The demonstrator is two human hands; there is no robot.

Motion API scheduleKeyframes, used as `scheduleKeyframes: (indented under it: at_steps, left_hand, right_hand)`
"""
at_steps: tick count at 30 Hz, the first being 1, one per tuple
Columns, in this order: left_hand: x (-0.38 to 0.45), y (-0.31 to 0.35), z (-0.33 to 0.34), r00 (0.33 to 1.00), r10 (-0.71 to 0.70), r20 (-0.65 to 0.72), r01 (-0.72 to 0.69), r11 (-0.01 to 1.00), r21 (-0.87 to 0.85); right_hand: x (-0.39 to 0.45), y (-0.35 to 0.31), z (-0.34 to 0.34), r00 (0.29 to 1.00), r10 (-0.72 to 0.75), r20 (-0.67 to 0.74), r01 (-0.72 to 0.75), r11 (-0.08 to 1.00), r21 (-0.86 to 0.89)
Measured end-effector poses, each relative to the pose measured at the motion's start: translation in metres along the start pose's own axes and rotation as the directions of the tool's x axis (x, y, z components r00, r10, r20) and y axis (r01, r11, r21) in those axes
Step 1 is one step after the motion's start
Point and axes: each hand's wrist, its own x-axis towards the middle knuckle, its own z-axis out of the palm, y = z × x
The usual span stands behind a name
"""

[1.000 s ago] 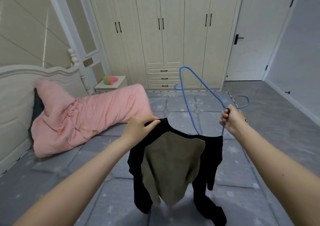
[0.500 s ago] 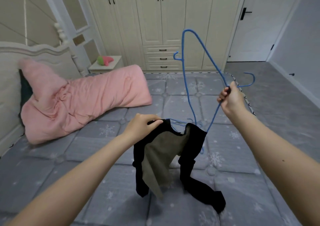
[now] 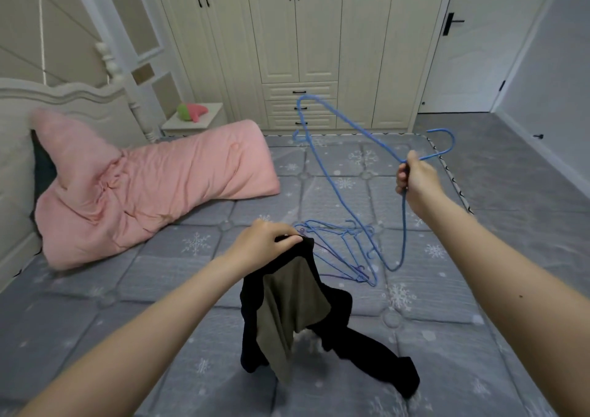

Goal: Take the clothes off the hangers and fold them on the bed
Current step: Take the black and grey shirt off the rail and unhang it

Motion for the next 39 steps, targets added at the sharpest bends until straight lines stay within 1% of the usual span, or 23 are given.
scheduleKeyframes:
  at_steps: [2,4,6,10,12,15,18,20,22,23,25,27,30,31,33,35,36,37,39]
  left_hand:
    - [0.003,-0.003,0.005,1.0,-0.027,-0.014,0.026,1.0,-0.013]
    - [0.005,-0.01,0.014,0.999,-0.053,0.003,0.053,0.998,-0.045]
    - [0.005,-0.017,0.021,0.998,-0.065,0.015,0.066,0.996,-0.068]
    - [0.007,-0.029,0.033,0.995,-0.1,0.013,0.1,0.992,-0.071]
    - [0.01,-0.034,0.036,0.994,-0.113,0.013,0.113,0.991,-0.072]
    - [0.014,-0.043,0.039,0.992,-0.123,0.008,0.123,0.99,-0.071]
    - [0.019,-0.05,0.041,0.994,-0.112,0.001,0.111,0.989,-0.098]
    - [0.022,-0.053,0.041,0.994,-0.109,0.004,0.109,0.988,-0.111]
    - [0.024,-0.057,0.041,0.993,-0.116,0.008,0.116,0.986,-0.123]
    - [0.025,-0.058,0.042,0.993,-0.119,0.006,0.118,0.985,-0.128]
    - [0.026,-0.06,0.043,0.992,-0.125,0.006,0.124,0.983,-0.135]
    - [0.027,-0.06,0.043,0.991,-0.134,0.016,0.134,0.98,-0.149]
    - [0.029,-0.053,0.038,0.989,-0.149,0.008,0.148,0.978,-0.147]
    - [0.029,-0.05,0.035,0.989,-0.147,0.002,0.145,0.979,-0.144]
    - [0.031,-0.044,0.028,0.991,-0.136,-0.016,0.132,0.981,-0.145]
    - [0.031,-0.035,0.017,0.989,-0.14,-0.044,0.132,0.981,-0.14]
    - [0.03,-0.029,0.01,0.988,-0.138,-0.064,0.129,0.983,-0.13]
    - [0.029,-0.024,0.004,0.987,-0.135,-0.088,0.123,0.985,-0.122]
    - [0.027,-0.013,-0.01,0.98,-0.137,-0.143,0.119,0.985,-0.122]
  right_hand:
    - [0.001,0.019,0.004,0.999,0.043,0.023,-0.039,0.984,-0.173]
    - [0.005,0.043,0.006,0.992,0.113,0.057,-0.092,0.953,-0.289]
    - [0.007,0.068,0.007,0.982,0.164,0.091,-0.115,0.91,-0.398]
    - [0.01,0.11,0.01,0.971,0.187,0.147,-0.058,0.787,-0.614]
    - [0.019,0.127,0.016,0.97,0.198,0.139,-0.066,0.769,-0.636]
    - [0.032,0.137,0.032,0.963,0.237,0.129,-0.117,0.795,-0.595]
    - [0.053,0.141,0.04,0.949,0.308,0.071,-0.229,0.825,-0.516]
    - [0.065,0.148,0.038,0.953,0.302,-0.031,-0.263,0.773,-0.577]
    - [0.069,0.16,0.033,0.964,0.252,-0.091,-0.25,0.726,-0.641]
    - [0.067,0.165,0.033,0.968,0.238,-0.083,-0.233,0.72,-0.654]
    - [0.059,0.174,0.032,0.957,0.291,-0.005,-0.223,0.72,-0.657]
    - [0.048,0.174,0.033,0.916,0.376,0.138,-0.187,0.706,-0.683]
    - [0.031,0.167,0.04,0.845,0.4,0.355,-0.023,0.691,-0.723]
    - [0.022,0.161,0.045,0.808,0.402,0.43,0.034,0.697,-0.716]
    - [0.008,0.153,0.055,0.708,0.433,0.558,0.131,0.695,-0.707]
    - [-0.003,0.147,0.062,0.612,0.466,0.639,0.221,0.676,-0.704]
    - [-0.01,0.142,0.064,0.576,0.475,0.665,0.26,0.665,-0.7]
    - [-0.018,0.139,0.066,0.549,0.476,0.688,0.298,0.657,-0.692]
    - [-0.034,0.134,0.069,0.515,0.47,0.717,0.358,0.642,-0.678]
